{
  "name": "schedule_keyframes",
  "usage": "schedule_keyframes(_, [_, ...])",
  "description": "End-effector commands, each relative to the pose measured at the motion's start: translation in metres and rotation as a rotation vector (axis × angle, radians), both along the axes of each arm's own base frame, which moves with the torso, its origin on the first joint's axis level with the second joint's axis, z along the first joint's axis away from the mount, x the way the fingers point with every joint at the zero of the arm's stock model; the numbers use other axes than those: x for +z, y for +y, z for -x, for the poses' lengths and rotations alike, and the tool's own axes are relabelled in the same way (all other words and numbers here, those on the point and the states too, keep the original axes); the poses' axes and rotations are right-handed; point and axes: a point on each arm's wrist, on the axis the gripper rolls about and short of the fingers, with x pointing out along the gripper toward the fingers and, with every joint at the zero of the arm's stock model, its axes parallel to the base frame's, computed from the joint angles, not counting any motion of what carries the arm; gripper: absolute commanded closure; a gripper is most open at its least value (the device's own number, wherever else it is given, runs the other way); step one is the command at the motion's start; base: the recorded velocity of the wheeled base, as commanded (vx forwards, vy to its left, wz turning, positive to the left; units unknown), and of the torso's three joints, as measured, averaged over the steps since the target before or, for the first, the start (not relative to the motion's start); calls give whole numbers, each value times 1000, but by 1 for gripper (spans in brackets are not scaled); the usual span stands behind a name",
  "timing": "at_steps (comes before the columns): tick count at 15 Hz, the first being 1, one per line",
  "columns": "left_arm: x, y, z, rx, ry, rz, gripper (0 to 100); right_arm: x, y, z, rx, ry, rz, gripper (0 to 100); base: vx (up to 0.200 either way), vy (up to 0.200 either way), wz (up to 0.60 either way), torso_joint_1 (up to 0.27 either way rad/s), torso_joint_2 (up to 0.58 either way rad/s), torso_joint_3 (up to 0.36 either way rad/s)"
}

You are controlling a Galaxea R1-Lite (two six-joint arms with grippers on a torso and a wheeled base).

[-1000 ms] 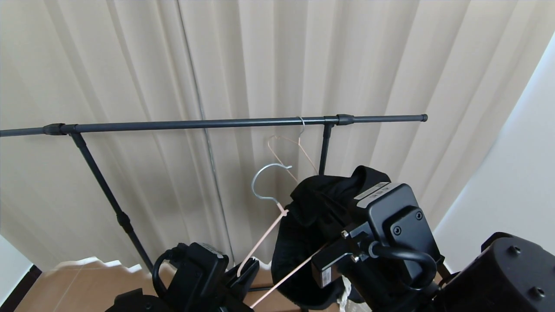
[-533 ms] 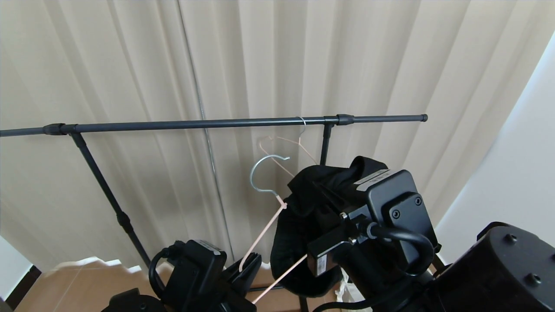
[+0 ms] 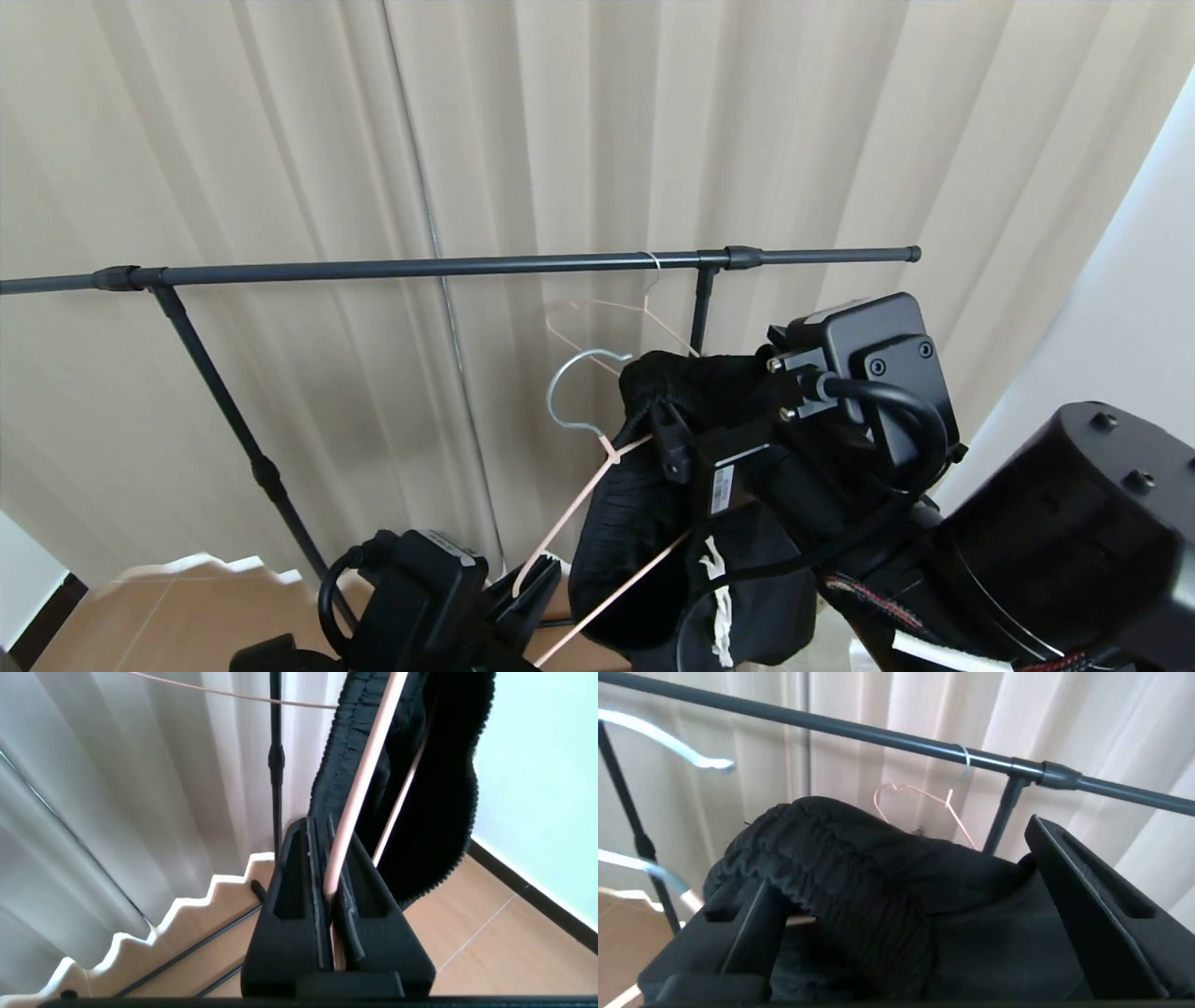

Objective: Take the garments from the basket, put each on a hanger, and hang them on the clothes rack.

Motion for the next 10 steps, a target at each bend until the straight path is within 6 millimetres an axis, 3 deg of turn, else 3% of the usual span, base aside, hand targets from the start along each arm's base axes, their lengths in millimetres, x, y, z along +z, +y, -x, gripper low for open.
schedule_keyframes(1, [-3, 1, 4, -13, 8, -20, 100, 3, 0, -4, -13, -6, -15, 0, 0, 0, 0, 0, 0, 0])
schedule_keyframes(3, [-3, 0, 5, -19, 7, -18, 100, 6, 1, -4, -15, -9, -35, 0, 0, 0, 0, 0, 0, 0])
schedule_keyframes(10, [-3, 0, 4, -15, 7, -17, 100, -18, 9, -9, -18, 34, 32, 0, 0, 0, 0, 0, 0, 0])
